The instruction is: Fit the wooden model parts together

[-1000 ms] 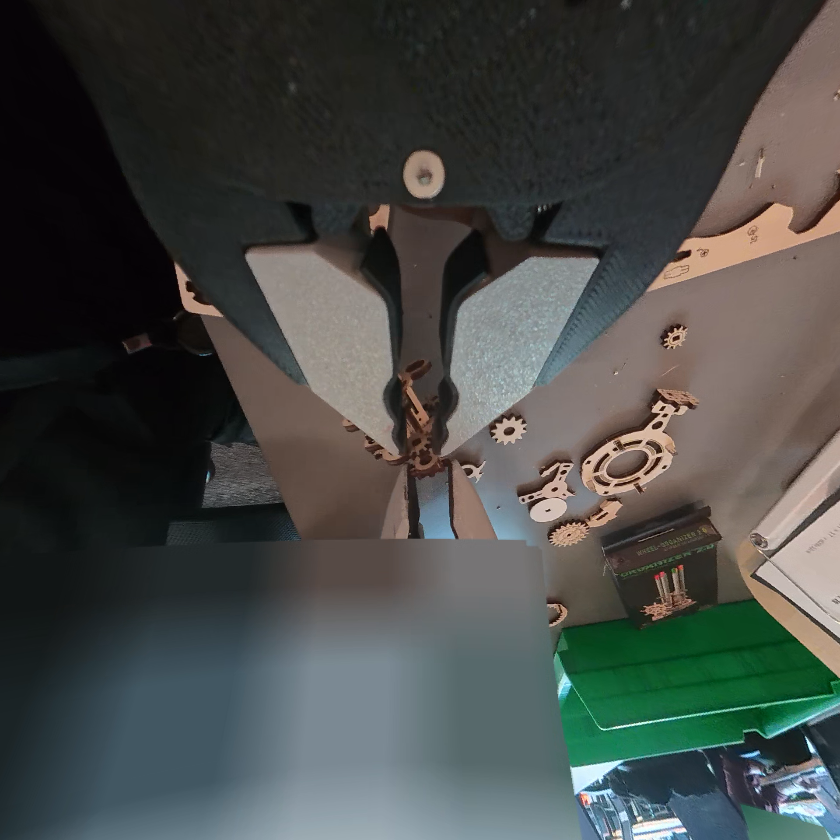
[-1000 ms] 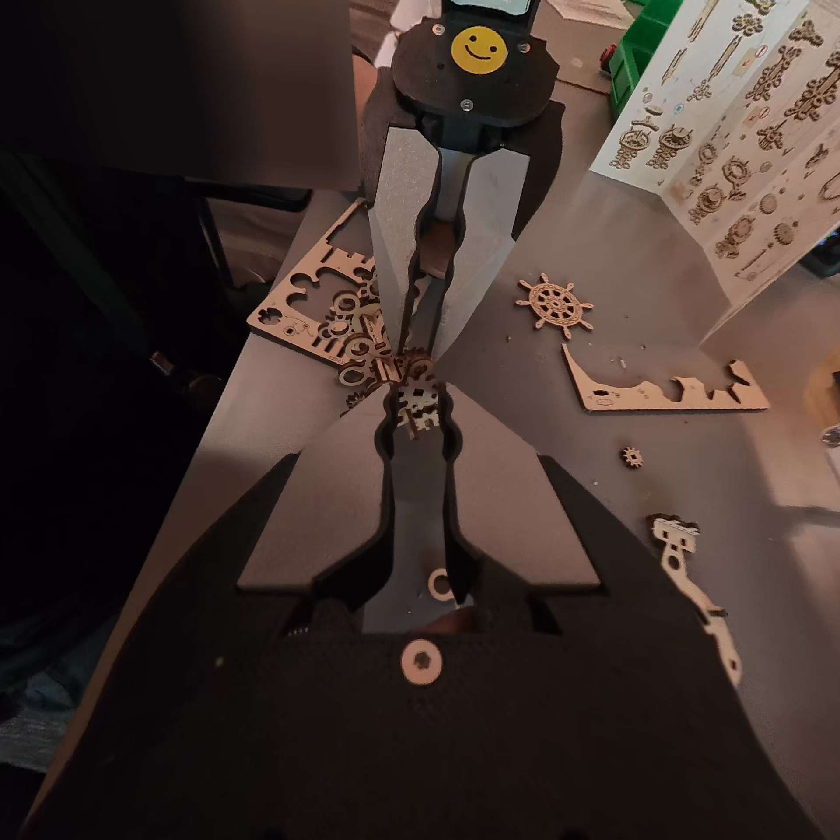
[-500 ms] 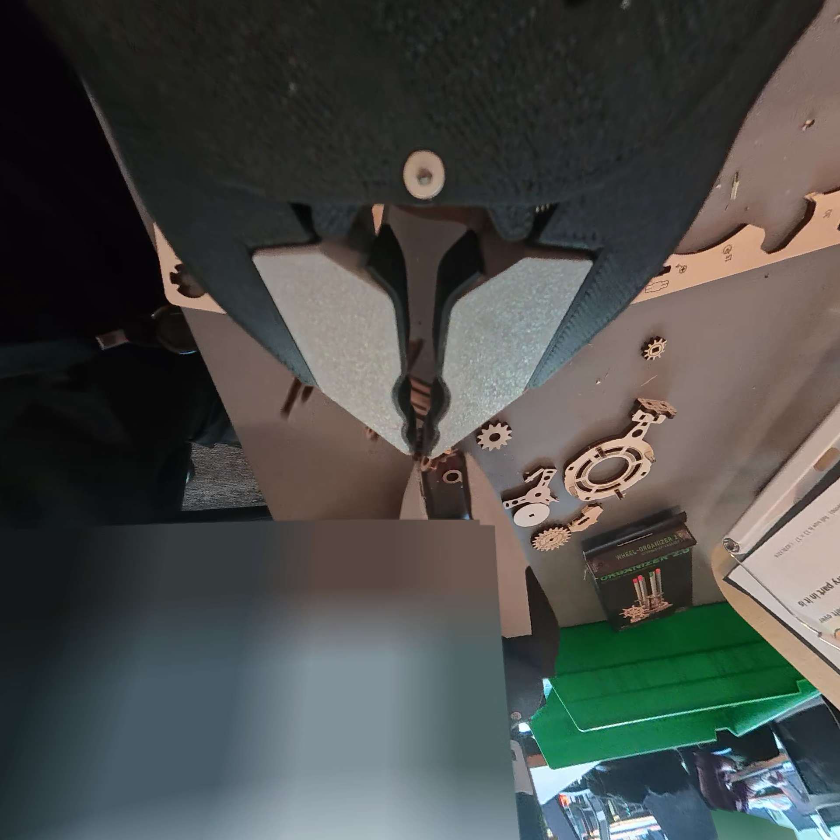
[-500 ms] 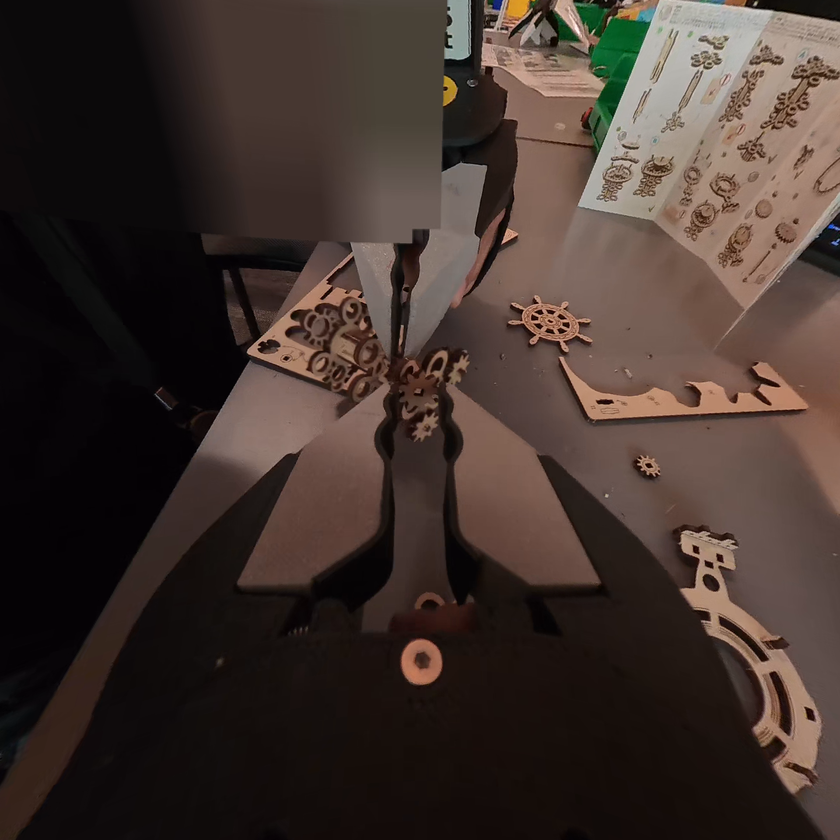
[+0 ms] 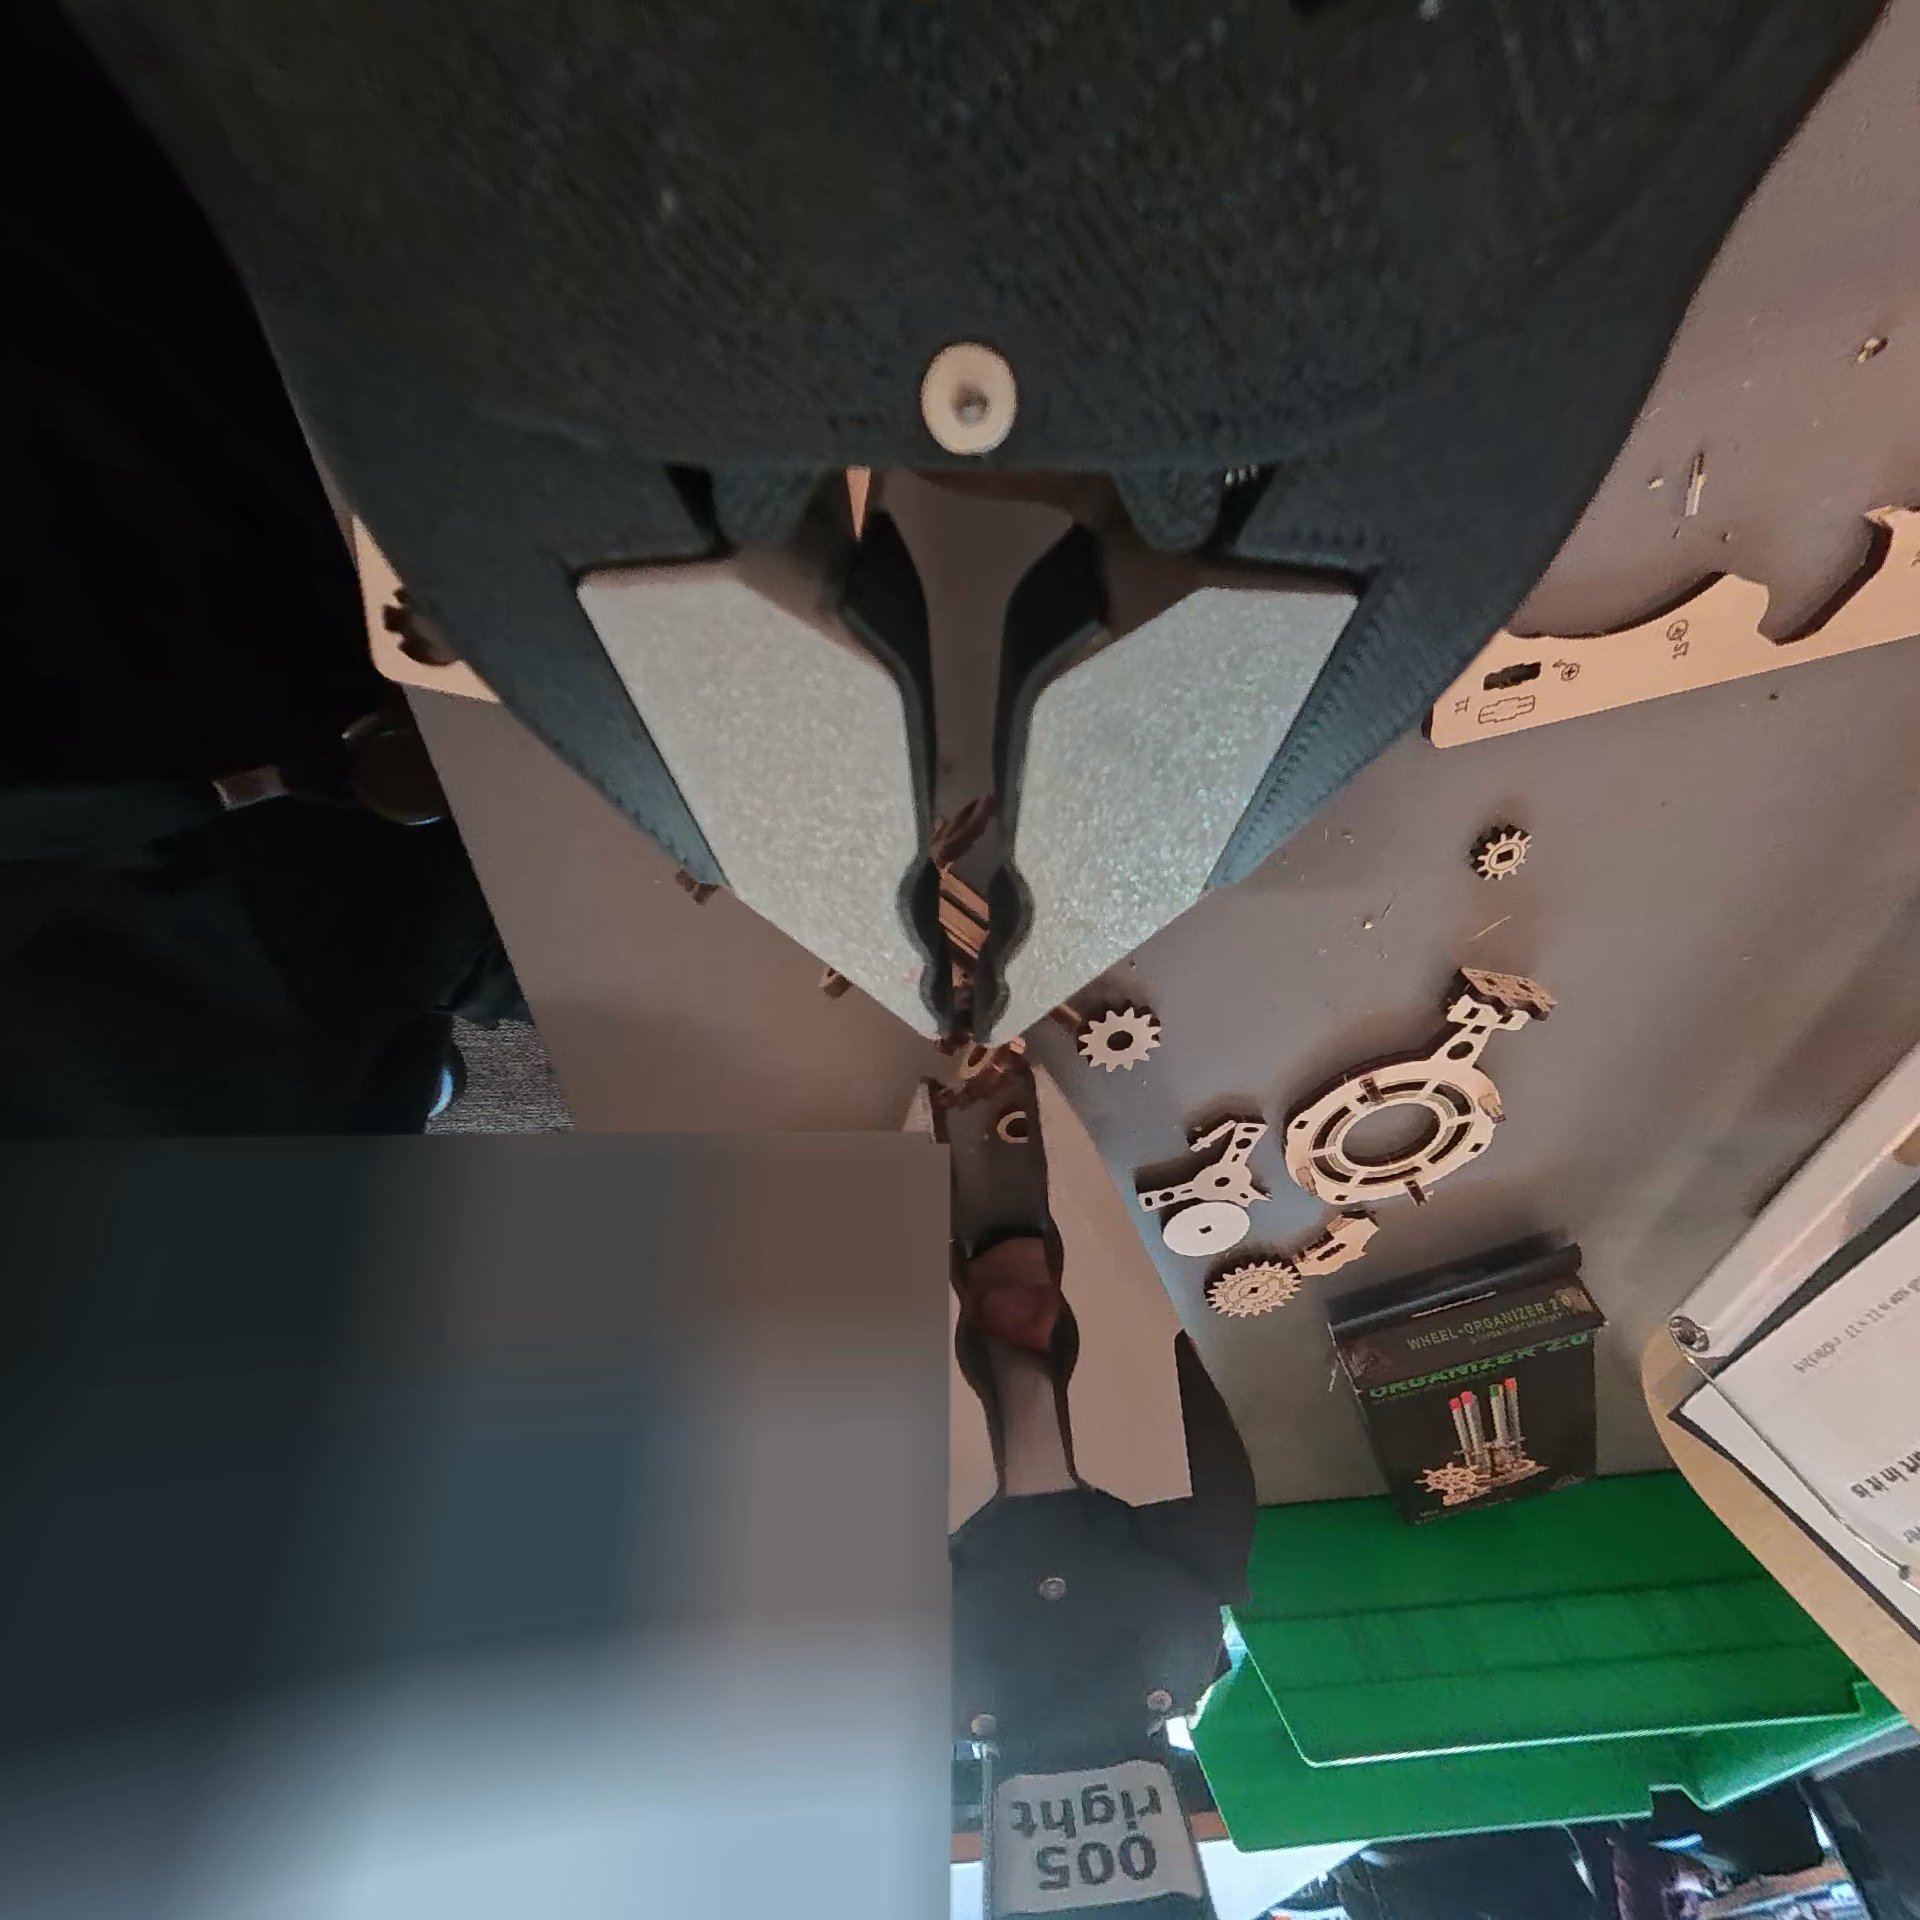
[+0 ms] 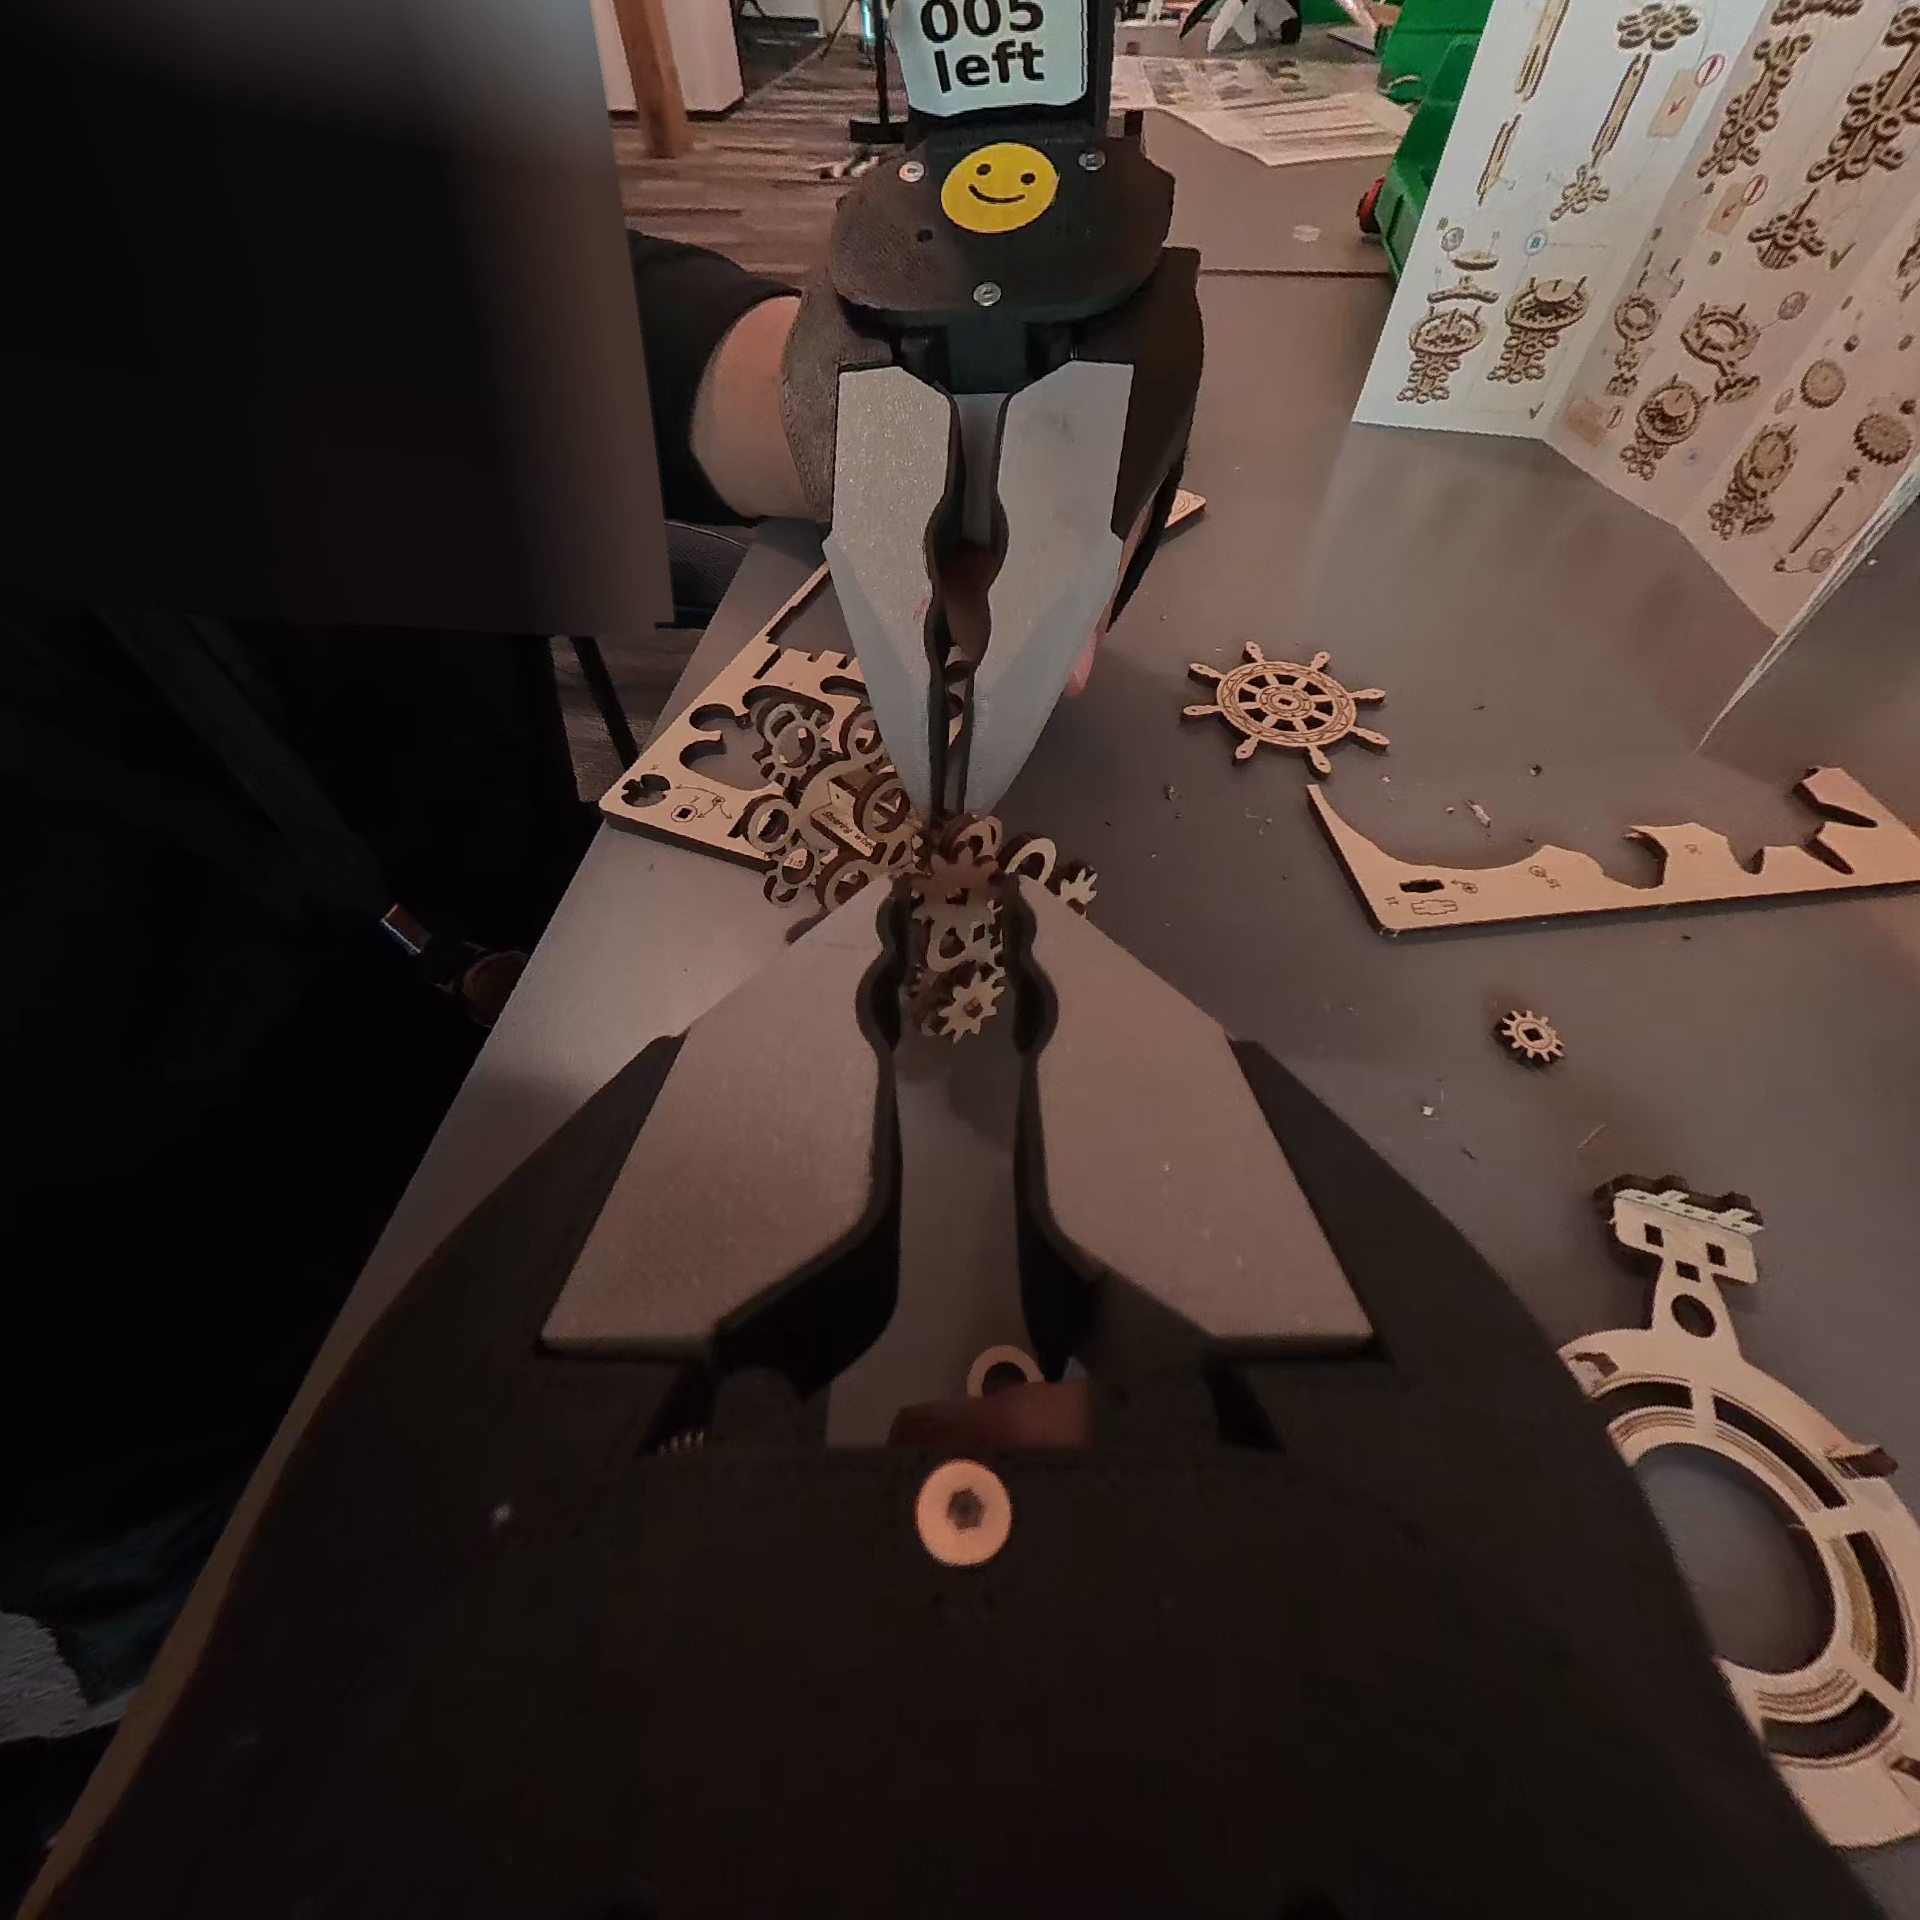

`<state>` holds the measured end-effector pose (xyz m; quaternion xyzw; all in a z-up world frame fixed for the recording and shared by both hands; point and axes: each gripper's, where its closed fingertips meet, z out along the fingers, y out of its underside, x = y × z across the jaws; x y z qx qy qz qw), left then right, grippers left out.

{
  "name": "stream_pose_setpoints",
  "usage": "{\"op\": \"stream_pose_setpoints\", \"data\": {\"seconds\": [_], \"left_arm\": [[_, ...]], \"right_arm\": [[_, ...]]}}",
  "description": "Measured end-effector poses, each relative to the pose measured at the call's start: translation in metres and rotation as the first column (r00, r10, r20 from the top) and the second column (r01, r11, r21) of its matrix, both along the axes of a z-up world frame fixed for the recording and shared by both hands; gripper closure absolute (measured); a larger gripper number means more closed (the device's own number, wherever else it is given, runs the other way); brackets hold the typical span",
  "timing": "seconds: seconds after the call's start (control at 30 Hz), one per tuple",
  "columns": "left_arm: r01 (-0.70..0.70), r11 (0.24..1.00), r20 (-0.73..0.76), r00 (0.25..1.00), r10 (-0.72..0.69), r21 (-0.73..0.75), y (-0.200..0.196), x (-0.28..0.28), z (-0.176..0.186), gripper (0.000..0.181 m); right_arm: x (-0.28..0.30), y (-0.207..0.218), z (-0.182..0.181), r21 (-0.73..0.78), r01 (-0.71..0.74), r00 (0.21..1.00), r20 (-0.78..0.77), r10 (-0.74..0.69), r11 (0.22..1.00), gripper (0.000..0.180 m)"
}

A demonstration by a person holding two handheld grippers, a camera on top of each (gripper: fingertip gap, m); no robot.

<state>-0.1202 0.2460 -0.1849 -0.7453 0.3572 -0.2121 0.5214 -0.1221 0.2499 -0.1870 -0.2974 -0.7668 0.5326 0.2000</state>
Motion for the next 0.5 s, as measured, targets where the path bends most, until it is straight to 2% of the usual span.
{"op": "stream_pose_setpoints", "data": {"seconds": [0.23, 0.33, 0.4, 0.5], "left_arm": [[0.007, 1.000, -0.073, 0.997, -0.005, 0.028, 0.000, -0.001, -0.005, 0.181], [0.019, 0.998, -0.068, 0.998, -0.015, 0.063, 0.000, 0.000, -0.001, 0.181], [0.017, 0.996, -0.067, 0.998, -0.011, 0.090, 0.000, 0.000, 0.002, 0.181], [0.027, 0.989, -0.075, 0.997, -0.015, 0.149, -0.001, 0.001, 0.006, 0.181]], "right_arm": [[-0.001, 0.007, 0.008, -0.111, -0.016, 0.999, 0.043, 0.020, 0.994, 0.166], [0.003, 0.012, 0.012, -0.200, -0.108, 0.988, 0.089, 0.128, 0.974, 0.166], [0.009, 0.013, 0.020, -0.296, -0.205, 0.965, 0.102, 0.244, 0.933, 0.166], [0.008, 0.015, 0.034, -0.410, -0.265, 0.944, 0.074, 0.321, 0.873, 0.166]]}}
